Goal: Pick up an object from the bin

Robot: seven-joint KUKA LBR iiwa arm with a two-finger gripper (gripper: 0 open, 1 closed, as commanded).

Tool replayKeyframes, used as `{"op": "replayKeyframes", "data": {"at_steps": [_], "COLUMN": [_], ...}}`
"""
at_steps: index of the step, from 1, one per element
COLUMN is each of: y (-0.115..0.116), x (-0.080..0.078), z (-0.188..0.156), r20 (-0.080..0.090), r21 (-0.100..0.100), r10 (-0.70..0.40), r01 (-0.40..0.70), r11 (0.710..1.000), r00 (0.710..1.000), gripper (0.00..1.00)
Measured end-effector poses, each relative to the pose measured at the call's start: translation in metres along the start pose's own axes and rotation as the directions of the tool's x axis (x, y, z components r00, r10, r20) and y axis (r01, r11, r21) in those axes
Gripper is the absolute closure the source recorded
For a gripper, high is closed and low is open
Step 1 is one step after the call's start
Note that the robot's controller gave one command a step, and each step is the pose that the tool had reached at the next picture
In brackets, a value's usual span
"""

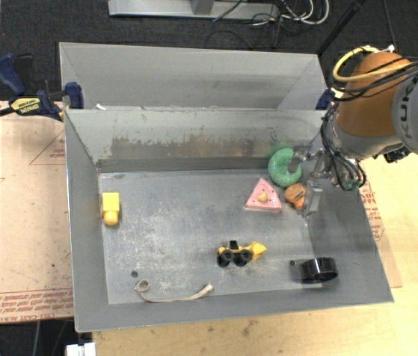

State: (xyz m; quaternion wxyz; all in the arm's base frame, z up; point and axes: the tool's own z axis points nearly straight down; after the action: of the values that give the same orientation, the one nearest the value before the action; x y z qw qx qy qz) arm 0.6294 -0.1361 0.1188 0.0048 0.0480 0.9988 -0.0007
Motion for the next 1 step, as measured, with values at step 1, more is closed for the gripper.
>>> {"op": "replayKeyframes", "data": {"at_steps": [1], "y": [0.0040], "x": [-0.0138], "z": [0.0154], "r20": [-0.001], "r21": [-0.001], "r10": [-0.006], "r01": [0.006], "r11": [1.000], "r00": [1.000], "gripper": [0.00]}}
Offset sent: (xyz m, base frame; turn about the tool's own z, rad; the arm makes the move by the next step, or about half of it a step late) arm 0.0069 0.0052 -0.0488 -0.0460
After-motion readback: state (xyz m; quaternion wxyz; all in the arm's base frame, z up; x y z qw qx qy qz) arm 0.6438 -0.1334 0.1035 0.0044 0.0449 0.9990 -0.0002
